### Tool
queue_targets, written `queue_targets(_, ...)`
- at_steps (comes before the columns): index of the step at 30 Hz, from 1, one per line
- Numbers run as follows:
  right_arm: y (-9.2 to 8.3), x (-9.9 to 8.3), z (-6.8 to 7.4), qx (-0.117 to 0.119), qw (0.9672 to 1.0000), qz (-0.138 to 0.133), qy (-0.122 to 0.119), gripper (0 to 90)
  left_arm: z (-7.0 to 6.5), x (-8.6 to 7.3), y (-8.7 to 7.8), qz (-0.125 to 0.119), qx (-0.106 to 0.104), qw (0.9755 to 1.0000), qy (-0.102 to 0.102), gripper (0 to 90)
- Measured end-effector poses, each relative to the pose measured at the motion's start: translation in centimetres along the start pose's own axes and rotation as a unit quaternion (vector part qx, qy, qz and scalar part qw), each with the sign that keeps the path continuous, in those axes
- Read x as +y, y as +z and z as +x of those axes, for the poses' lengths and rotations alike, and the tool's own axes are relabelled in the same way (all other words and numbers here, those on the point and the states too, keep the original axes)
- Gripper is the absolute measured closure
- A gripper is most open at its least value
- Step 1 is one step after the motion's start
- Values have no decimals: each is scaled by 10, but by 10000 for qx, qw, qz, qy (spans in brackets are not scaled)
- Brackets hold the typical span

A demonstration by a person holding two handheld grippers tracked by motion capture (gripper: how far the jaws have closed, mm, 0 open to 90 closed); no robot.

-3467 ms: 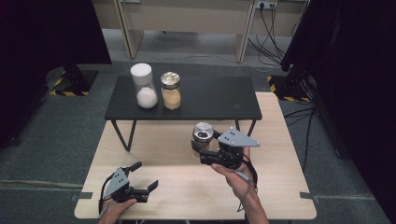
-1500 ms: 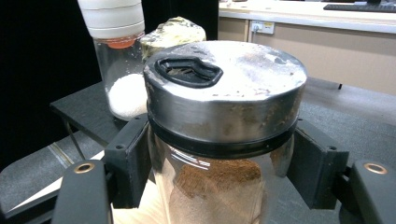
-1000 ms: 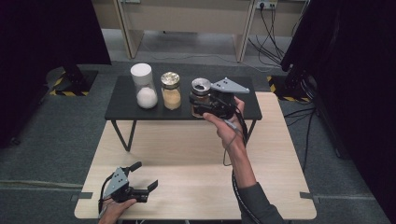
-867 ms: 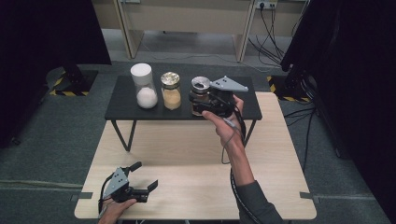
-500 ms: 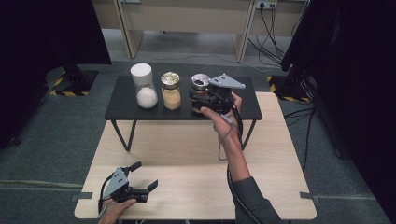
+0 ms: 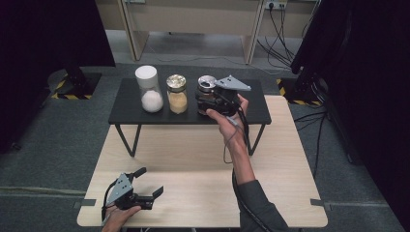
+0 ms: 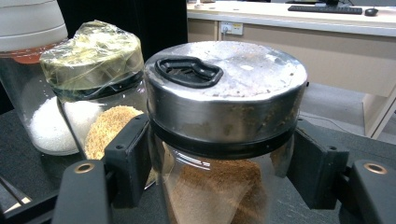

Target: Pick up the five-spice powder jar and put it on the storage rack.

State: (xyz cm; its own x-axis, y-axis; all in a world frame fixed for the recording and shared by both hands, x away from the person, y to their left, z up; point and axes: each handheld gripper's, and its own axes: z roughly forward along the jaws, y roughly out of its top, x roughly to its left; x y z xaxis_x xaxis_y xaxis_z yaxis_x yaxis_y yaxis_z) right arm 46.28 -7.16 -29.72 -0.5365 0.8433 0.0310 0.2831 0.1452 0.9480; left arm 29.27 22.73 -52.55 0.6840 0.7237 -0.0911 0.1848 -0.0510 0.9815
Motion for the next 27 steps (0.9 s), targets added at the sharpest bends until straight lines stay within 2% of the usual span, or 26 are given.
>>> queue_targets(14, 11, -4, 2, -70, 10000, 7, 13, 312, 0, 0, 0, -3, 1, 10000, -2, 22)
queue_targets(27, 12, -7, 2, -102, 9999, -83, 10, 293, 0, 0, 0, -11, -3, 10000, -1, 22)
